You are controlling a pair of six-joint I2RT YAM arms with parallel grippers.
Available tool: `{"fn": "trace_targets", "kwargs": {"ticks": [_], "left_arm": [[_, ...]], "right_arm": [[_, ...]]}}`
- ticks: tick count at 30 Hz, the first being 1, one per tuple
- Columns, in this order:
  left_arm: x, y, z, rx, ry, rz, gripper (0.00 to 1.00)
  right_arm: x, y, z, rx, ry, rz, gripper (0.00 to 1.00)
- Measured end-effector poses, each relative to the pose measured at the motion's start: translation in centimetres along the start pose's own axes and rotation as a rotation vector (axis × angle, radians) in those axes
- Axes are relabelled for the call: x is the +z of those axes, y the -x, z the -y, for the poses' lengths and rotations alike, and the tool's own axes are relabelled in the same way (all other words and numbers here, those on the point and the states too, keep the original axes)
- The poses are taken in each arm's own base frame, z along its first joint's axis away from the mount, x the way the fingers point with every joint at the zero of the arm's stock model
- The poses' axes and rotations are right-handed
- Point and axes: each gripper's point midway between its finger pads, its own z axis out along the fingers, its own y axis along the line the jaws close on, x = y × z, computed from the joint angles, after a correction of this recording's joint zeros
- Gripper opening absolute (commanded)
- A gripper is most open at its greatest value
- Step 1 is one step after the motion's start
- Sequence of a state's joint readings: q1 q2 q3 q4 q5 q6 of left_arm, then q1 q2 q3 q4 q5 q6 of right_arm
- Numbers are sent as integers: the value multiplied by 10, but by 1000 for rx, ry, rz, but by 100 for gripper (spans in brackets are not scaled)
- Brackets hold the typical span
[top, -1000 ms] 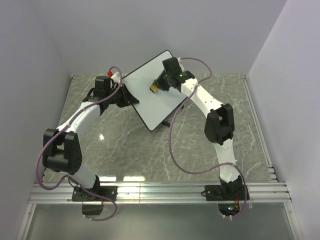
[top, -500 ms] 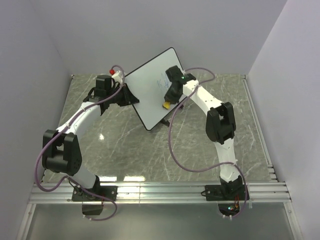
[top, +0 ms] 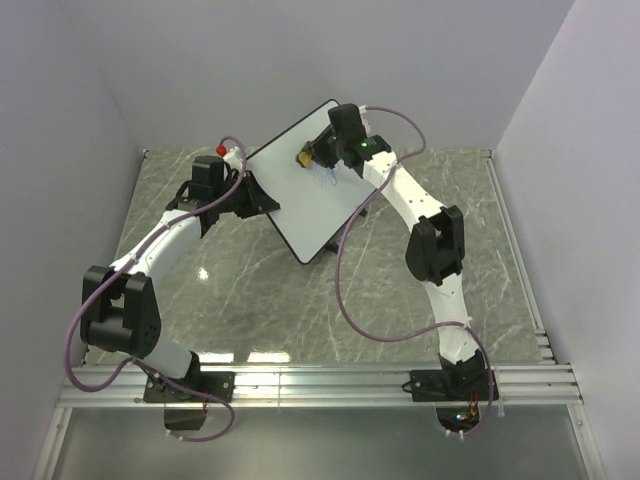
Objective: Erase the whiteboard
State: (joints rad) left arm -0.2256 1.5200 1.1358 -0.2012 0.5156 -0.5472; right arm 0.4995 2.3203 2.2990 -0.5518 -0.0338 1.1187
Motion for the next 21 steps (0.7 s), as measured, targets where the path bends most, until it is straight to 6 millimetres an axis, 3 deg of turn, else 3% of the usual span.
{"fn": "trace_targets", "kwargs": {"ticks": [4, 9, 13, 17, 21], "left_arm": [[-1, 0, 0, 1, 0, 1, 0], [-1, 0, -1, 3, 5, 1, 0], [-1, 0, -1, 11, 8, 2, 0], [0, 0, -2, 31, 6, 4, 0], [-1, 1, -2, 37, 6, 5, 0]], "right_arm": [[-5, -5, 24, -20, -36, 15, 0], [-14, -12, 83, -71, -188, 22, 0], [-16, -9, 116, -103, -297, 34, 0], [-17, -9, 125, -123, -348, 26, 0], [-11, -1, 106, -121, -335, 29, 0]]}}
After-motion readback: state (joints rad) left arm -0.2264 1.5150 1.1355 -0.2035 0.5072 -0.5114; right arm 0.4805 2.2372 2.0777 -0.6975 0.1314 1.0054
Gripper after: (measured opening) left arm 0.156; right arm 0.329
